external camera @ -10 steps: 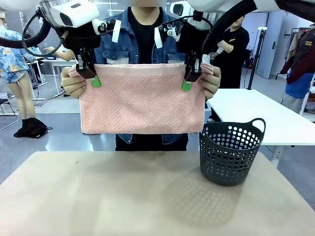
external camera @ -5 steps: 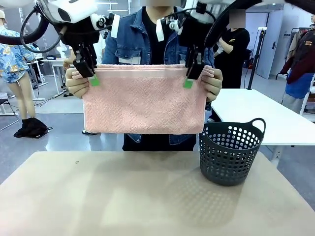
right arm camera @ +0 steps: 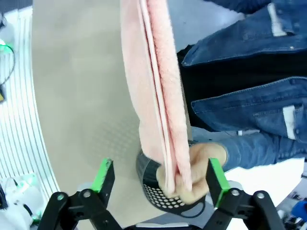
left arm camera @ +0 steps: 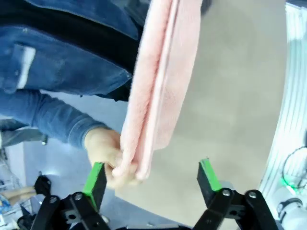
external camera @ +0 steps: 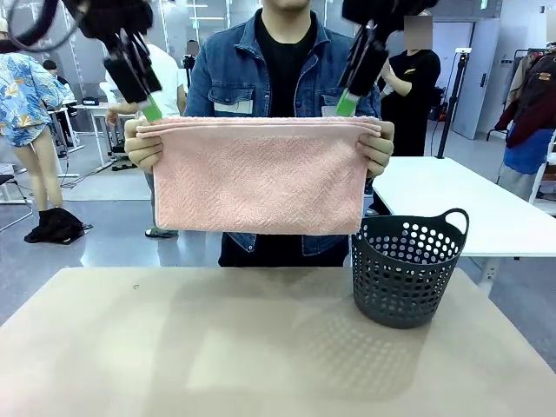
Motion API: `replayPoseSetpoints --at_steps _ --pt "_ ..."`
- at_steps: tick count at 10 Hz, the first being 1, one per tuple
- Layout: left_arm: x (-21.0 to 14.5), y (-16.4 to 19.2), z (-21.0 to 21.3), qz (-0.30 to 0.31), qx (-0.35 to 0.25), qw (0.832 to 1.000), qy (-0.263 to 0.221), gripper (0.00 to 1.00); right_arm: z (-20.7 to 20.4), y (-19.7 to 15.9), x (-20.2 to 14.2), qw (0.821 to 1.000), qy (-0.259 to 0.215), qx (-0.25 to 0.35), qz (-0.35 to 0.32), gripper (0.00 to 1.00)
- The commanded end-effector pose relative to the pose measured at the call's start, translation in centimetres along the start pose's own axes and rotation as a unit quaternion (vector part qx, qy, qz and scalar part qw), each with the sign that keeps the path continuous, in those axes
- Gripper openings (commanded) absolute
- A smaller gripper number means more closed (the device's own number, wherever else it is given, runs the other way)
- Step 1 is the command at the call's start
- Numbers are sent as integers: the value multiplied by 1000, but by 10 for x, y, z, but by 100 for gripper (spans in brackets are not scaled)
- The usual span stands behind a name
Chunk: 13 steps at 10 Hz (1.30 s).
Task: Fold the towel.
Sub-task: Release the end of the 100 cm Hotel Towel you were holding.
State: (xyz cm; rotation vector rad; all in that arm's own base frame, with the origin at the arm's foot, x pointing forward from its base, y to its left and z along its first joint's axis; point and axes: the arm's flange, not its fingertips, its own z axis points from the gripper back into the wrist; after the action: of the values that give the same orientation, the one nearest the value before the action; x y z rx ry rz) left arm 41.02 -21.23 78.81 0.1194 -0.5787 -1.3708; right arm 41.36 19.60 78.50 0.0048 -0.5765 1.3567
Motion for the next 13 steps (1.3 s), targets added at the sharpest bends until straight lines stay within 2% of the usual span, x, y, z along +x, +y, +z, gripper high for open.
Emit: replayPoseSetpoints --at_steps 1,3,4,6,7,9,11,12,13 --pt "-30 6 30 73 -5 997 -32 100 25 -9 -36 997 -33 9 -75 100" --pt "-81 14 64 161 26 986 -37 100 61 -20 -92 983 -63 -5 -175 100" --pt "-113 14 82 217 36 975 -41 100 79 -20 -121 971 -79 -20 -223 100" --pt "-176 7 105 308 88 947 -20 100 100 -14 -169 947 -61 -77 -305 100" --pt "-206 2 116 352 102 930 -27 100 108 -12 -190 934 -69 -88 -339 100" --pt "-238 -3 127 396 122 910 -29 100 119 -10 -211 913 -64 -111 -388 100" --pt "-243 -3 131 402 127 906 -32 100 121 -13 -211 904 -62 -123 -404 100" --pt "-240 0 131 396 143 906 -50 100 119 -14 -210 906 -58 -122 -401 100" --pt "-253 2 141 400 112 909 -34 100 129 -17 -220 913 -67 -108 -388 100"
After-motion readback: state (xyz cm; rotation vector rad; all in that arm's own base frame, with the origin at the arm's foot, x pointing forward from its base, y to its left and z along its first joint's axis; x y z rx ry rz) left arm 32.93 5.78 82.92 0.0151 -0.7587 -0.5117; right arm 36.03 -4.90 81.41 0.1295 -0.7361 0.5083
